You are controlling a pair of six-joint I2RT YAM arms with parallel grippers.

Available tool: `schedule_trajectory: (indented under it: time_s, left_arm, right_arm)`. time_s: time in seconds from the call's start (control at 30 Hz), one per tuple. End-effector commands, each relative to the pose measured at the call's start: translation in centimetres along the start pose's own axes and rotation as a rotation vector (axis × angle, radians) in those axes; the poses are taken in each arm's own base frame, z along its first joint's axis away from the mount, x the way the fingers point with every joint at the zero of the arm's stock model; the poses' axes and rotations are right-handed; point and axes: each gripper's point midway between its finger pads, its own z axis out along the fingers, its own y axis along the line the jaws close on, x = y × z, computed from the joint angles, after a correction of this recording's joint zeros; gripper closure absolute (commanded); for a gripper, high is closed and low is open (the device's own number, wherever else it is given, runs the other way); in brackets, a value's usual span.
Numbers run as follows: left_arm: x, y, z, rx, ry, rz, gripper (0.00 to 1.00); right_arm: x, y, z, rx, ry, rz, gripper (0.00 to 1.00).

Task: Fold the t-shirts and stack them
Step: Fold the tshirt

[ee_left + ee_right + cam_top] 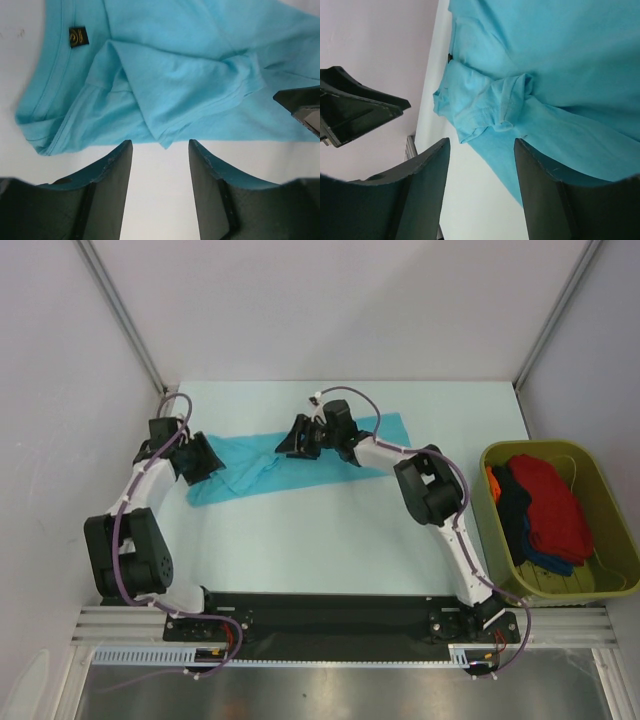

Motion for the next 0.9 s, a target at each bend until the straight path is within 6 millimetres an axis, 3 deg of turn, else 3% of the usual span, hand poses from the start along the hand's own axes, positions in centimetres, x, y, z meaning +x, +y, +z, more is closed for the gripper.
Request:
schedule_trajectory:
  time_s: [0.0,0.27,0.57,0.87]
  left_arm:
    - [0.6,-0.7,0.7,0.115,0.045,-0.124,0.46]
    - [-0.3,1.0,3.4,0.134,0.052,-0.264,0.51]
    - [-1.5,2.8,5.6,0.084,0.057,-0.326,0.51]
    - [-2.9,3.2,7.1,0.085,0.051,-0.336,0.51]
  right_arm:
    - [-0.1,1.0,1.1,-0.004,0.001,-0.030,0.40]
    - [1.0,-0.3,2.1,0.030,0.030,-0.040,0.43]
    - [0.4,-0.6,3.3,0.020,0.017,-0.027,0.48]
    - [-0.1,-0.4,4.1,0.006,0.004,-0.004,0.54]
